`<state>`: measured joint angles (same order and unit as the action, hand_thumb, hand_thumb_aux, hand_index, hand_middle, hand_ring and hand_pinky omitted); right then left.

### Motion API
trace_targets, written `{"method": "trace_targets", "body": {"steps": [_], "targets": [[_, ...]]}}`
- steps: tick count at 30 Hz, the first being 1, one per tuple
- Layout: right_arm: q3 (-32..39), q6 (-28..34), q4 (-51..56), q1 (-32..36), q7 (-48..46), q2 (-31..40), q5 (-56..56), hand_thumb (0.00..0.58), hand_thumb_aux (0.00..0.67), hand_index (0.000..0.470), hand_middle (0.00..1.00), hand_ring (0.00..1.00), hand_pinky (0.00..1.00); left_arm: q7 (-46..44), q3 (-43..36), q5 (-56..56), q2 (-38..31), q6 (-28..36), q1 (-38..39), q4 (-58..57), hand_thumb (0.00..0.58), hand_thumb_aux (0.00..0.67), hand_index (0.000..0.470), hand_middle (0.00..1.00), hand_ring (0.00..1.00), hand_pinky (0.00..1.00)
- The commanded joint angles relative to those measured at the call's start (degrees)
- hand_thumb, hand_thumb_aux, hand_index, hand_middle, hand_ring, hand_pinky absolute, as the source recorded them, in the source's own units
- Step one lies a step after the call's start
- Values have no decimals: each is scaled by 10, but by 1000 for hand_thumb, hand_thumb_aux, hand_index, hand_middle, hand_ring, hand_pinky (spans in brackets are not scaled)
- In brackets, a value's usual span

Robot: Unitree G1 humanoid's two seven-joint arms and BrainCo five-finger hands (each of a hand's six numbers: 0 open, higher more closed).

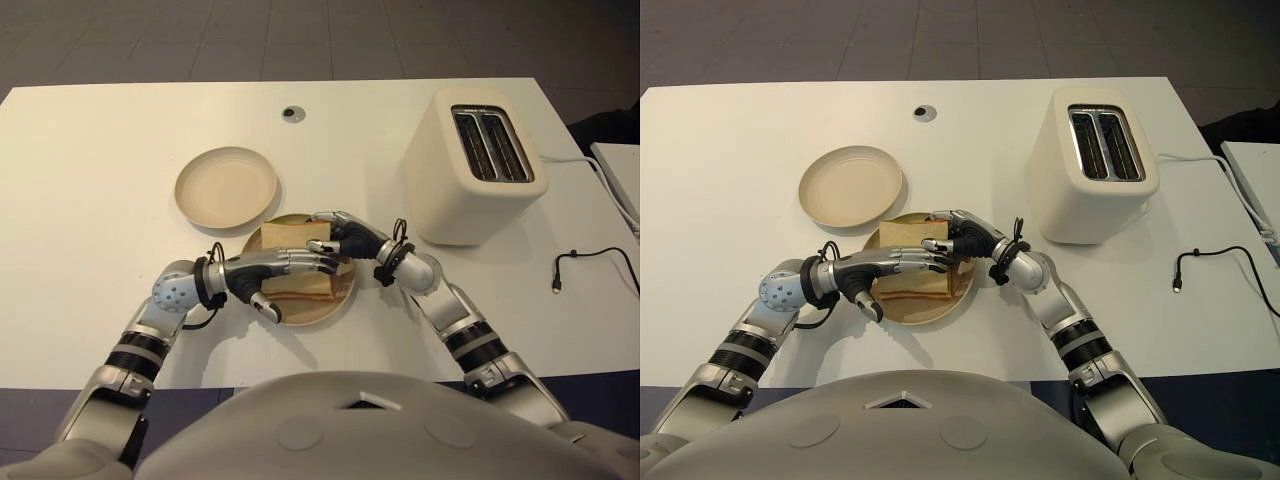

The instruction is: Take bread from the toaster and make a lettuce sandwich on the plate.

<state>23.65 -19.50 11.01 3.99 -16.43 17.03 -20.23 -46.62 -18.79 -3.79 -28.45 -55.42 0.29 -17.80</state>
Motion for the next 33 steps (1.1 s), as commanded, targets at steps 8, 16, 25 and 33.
{"method": "trace_targets", "body": {"steps": [8,16,25,33], "targets": [[-110,5,-61,27,152,-44,-3,0,0,0,0,0,0,46,-85,-106,7,51,19,-67,0,0,0,0,0,0],[-105,-63,-162,-16,43,-26,157,234,152,107,173,173,173,202,-6,-19,76,-4,-47,-7,580,665,466,86,86,86],[-77,-68,-272,-169,-258,172,355,580,670,470,1000,1000,1000,-60,-84,317,-123,81,66,191,580,670,470,1000,1000,1000],[-3,-68,-188,-204,-324,215,208,580,670,470,1000,1000,1000,-126,-88,176,-122,98,71,42,580,670,470,1000,1000,1000]]}}
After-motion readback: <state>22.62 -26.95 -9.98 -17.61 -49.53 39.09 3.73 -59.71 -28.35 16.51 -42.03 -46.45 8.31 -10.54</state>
